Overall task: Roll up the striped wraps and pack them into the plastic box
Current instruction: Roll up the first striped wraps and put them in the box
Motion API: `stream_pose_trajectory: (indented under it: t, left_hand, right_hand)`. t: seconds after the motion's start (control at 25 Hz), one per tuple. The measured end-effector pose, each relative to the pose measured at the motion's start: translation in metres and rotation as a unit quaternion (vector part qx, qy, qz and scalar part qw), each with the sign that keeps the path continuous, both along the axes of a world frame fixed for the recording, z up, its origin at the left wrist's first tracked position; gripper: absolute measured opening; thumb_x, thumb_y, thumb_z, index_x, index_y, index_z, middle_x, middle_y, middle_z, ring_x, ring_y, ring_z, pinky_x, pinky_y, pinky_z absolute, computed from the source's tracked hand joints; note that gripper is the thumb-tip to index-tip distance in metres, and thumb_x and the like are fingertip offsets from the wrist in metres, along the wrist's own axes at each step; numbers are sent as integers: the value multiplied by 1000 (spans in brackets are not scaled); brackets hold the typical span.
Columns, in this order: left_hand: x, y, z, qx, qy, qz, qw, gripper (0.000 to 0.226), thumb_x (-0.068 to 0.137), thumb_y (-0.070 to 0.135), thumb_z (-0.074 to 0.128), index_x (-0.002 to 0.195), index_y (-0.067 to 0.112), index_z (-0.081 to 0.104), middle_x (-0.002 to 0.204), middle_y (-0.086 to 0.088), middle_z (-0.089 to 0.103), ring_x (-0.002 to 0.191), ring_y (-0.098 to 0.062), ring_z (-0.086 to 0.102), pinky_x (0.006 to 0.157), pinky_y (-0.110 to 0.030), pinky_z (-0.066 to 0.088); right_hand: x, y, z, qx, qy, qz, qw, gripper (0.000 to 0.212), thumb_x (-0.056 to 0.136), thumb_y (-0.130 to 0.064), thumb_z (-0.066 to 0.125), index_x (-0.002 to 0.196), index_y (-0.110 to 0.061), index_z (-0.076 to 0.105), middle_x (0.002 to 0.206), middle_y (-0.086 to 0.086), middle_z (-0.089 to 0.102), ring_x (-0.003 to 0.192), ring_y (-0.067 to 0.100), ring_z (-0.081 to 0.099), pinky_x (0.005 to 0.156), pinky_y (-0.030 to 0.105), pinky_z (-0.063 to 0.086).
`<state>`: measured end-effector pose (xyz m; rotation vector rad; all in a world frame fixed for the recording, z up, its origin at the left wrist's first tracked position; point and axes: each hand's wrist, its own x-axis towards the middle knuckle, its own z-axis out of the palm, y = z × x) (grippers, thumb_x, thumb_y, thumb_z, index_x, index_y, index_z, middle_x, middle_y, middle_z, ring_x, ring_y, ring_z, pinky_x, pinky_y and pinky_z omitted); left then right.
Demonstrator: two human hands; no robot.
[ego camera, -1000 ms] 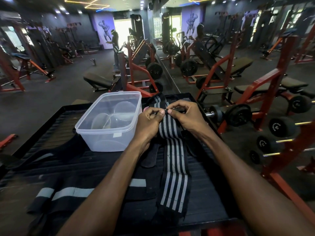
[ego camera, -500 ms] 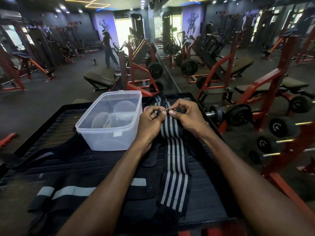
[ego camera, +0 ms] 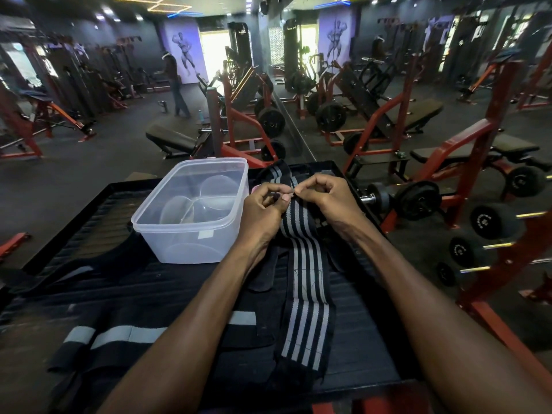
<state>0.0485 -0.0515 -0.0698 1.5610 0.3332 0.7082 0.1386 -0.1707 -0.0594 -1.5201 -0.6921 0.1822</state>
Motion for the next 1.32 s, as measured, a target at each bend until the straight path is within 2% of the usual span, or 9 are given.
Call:
stream_pose_trajectory:
  t: [0.12, 0.2, 0.32, 0.52, 0.72, 0.88, 1.0, 1.12, 1.32]
  left_hand:
    - [-1, 1, 1, -4, 12, 2, 1000, 18, 91, 0, 67, 98, 16, 69, 92, 3, 73, 85, 1, 69, 84, -22, 53]
    - [-1, 2, 1, -36, 20, -4, 999, 13, 92, 7, 69, 104, 11, 69, 87, 5, 74, 82, 0, 71, 85, -24, 55]
    - [-2, 1, 2, -31, 44, -13, 998, 5, 94, 17, 69, 96, 15, 74, 93, -4, 78, 94, -16, 74, 97, -35, 56]
    - [-4, 0, 3, 12, 22, 16, 1000, 18, 92, 7, 70, 82, 21, 73, 108, -16, 73, 92, -15, 71, 91, -28, 56]
    - [-2, 4, 1, -45, 16, -3, 999, 7, 84, 25, 77, 78, 25, 80, 112, -22, 70, 107, -35, 69, 103, -52, 53]
    - [-1, 4, 0, -35, 11, 1, 999, 15, 90, 13, 75, 80, 24, 77, 112, -23, 70, 102, -27, 71, 102, -46, 55]
    - [-2, 2, 2, -14, 15, 1, 1000, 15, 90, 8, 73, 85, 22, 74, 109, -18, 73, 99, -23, 73, 99, -38, 56]
    - [-3, 2, 4, -11, 10, 8, 1000, 16, 90, 8, 73, 83, 22, 74, 104, -14, 75, 95, -20, 72, 96, -36, 56]
    - [-2, 4, 1, -40, 1, 4, 999, 10, 85, 29, 74, 77, 27, 79, 108, -17, 73, 109, -34, 68, 104, -52, 52]
  right_hand:
    - [1, 0, -2, -46, 33, 11, 998, 13, 89, -19, 71, 78, -13, 69, 74, 17, 62, 59, 23, 51, 47, 26, 39]
    - [1, -1, -2, -40, 3, 1, 999, 9, 89, -12, 71, 80, -12, 70, 77, 10, 65, 67, 16, 56, 58, 26, 45]
    - [1, -2, -1, -10, -25, 5, 1000, 6, 84, 0, 72, 84, -6, 70, 79, 1, 67, 77, 7, 60, 74, 21, 47]
    - [0, -3, 0, 2, -20, 24, 1000, 10, 80, 2, 75, 83, -7, 72, 89, 19, 70, 83, 18, 63, 74, 28, 52]
    - [-1, -3, 1, 32, 18, 29, 999, 18, 78, 6, 75, 78, -12, 73, 85, 8, 72, 85, 19, 66, 82, 39, 52]
    - [-1, -2, 0, 32, 22, 22, 999, 15, 79, 5, 74, 79, -9, 72, 81, 3, 72, 82, 18, 65, 76, 40, 51]
    - [0, -1, -2, 37, 27, 15, 999, 12, 80, 3, 75, 80, -9, 71, 82, 3, 72, 84, 17, 66, 80, 41, 53]
    - [-1, -1, -1, 38, 10, 22, 999, 13, 80, 4, 74, 80, -8, 70, 77, -7, 70, 82, 11, 66, 79, 29, 53]
    - [-3, -2, 1, 44, -18, 20, 999, 13, 79, 7, 74, 81, -5, 70, 75, -9, 68, 76, 5, 64, 67, 17, 49]
